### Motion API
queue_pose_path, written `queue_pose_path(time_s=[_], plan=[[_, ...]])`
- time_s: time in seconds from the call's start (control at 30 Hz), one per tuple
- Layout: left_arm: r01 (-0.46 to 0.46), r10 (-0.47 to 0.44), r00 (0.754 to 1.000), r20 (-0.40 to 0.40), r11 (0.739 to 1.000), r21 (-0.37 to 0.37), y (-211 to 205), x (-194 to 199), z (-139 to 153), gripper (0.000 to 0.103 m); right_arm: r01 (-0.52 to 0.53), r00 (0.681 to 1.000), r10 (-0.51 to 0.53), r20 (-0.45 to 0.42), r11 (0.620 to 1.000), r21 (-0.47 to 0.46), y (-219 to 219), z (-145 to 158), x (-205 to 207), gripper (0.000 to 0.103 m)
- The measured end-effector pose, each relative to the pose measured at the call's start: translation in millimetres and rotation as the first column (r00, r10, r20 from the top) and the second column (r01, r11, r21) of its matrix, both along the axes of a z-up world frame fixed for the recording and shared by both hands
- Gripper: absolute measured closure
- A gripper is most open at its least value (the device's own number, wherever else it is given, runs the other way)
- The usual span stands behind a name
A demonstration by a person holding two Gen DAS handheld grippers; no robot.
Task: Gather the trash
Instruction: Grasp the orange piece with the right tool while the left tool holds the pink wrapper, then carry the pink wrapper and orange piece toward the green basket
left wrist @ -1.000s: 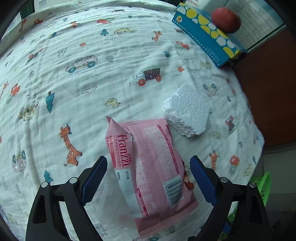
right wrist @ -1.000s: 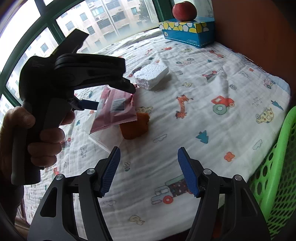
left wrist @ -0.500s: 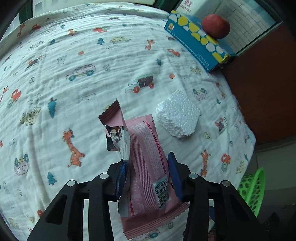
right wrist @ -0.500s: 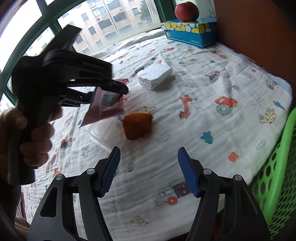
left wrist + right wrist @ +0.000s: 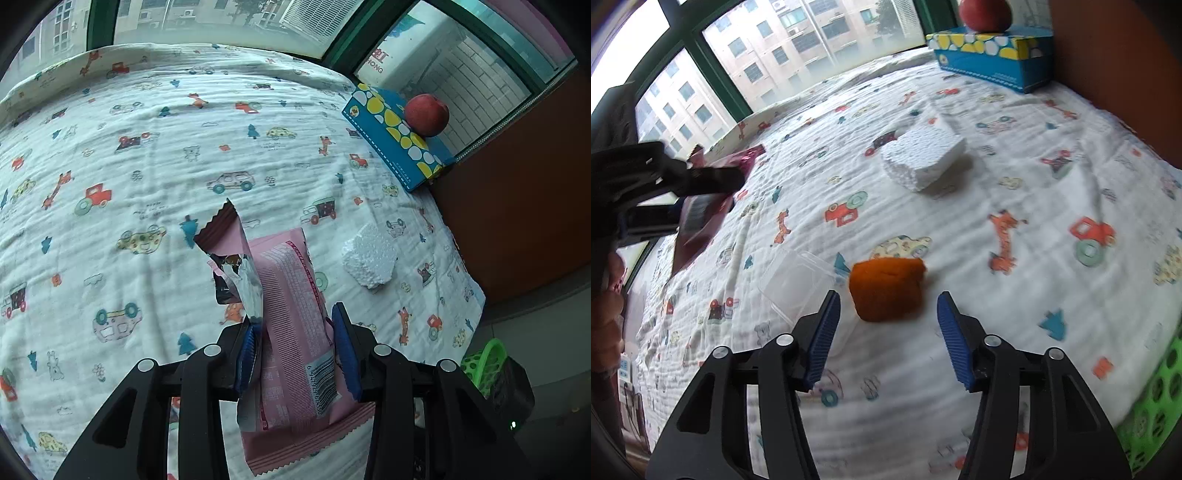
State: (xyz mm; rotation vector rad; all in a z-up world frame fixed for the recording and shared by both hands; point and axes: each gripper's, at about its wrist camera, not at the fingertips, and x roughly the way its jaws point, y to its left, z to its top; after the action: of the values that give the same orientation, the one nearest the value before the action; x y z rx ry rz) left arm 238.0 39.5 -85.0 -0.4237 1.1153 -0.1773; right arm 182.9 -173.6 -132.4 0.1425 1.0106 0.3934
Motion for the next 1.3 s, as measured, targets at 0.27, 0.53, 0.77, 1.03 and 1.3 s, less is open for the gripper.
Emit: queue_pose_path(time_s=[0.27,0.53,0.77,1.03,1.3], plan=[[-0.004,0.004,1.000,0.004,1.000,0.009,10.6,-10.3,-1.7,0.065,-0.004,1.000,0.005,0.017,0.999,-0.052,8.4,-5.2,6.9,0.059],[0.017,-0.017,1.000,0.015,1.000,0.011,2.7,-19.4,1.1,0.065,0.017,0.999,-0.016,0.028,0.999,-0.049,-2.5,5.0,-11.2,0.064],[0.068,-0.068,0.997,0.036,0.998,0.003,-20.7,-30.2,11.5,0.065,0.054,0.996,-0.051,0.069,0.998,-0.037,-22.7,30.9,-40.8,0.065],[0.136,-0.135,0.989,0.064,0.991,-0.006,-60.0,-45.9,26.6,0.065,0.119,0.986,-0.115,0.123,0.993,-0.025,-55.4,60.1,-78.6,0.065],[0.224,-0.222,0.970,0.099,0.974,-0.016,-108.2,-61.9,44.9,0.065,0.187,0.968,-0.181,0.177,0.982,-0.017,-95.2,83.1,-114.7,0.065]])
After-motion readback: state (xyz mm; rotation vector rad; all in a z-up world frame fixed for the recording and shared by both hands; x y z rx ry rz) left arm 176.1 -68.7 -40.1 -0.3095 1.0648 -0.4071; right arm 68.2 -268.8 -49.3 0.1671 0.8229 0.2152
